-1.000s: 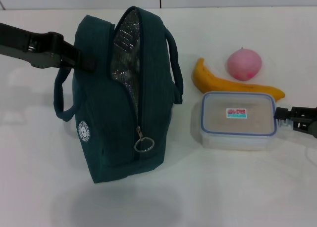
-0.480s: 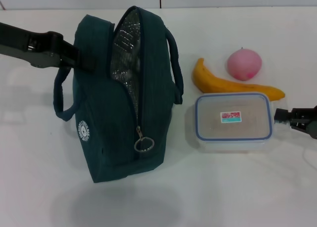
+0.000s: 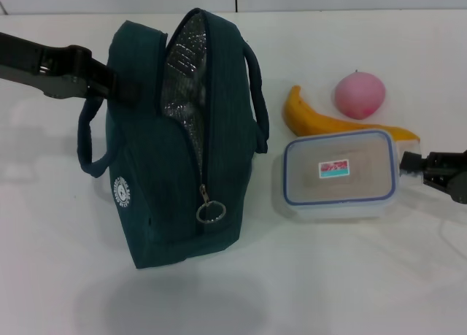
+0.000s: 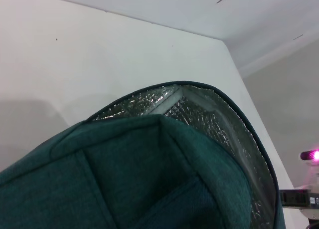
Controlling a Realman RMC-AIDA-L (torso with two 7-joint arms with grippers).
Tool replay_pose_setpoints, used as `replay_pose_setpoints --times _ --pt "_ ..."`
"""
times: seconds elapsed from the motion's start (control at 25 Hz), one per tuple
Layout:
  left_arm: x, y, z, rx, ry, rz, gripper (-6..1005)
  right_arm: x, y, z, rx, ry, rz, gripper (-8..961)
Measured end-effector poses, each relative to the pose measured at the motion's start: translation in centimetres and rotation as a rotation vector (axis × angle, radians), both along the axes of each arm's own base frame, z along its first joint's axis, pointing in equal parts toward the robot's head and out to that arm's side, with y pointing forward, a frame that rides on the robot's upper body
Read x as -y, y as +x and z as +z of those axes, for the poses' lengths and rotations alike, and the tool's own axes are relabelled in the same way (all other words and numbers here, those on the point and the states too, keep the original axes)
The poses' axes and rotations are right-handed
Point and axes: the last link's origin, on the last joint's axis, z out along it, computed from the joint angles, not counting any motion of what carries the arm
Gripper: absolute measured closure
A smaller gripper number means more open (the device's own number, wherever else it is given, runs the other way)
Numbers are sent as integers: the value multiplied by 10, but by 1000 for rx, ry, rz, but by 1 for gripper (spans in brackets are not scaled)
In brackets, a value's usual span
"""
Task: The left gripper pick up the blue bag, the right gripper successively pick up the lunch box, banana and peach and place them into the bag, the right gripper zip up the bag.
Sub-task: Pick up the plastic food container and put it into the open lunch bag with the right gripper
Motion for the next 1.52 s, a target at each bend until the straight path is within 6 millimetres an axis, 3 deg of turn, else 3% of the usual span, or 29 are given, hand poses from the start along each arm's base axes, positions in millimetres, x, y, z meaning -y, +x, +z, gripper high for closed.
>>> replay_pose_setpoints --times 0.6,0.96,1.2,1.52 --pt "-1 1 0 0 7 -10 966 9 -5 9 -169 50 -35 824" --pt "-3 5 -1 1 4 -17 966 9 -15 43 -349 182 3 809" --pt "-7 15 -5 22 -9 -35 966 2 -27 60 -432 242 54 799" --pt "-14 33 -13 65 -39 -72 966 -16 -53 63 -496 251 136 786"
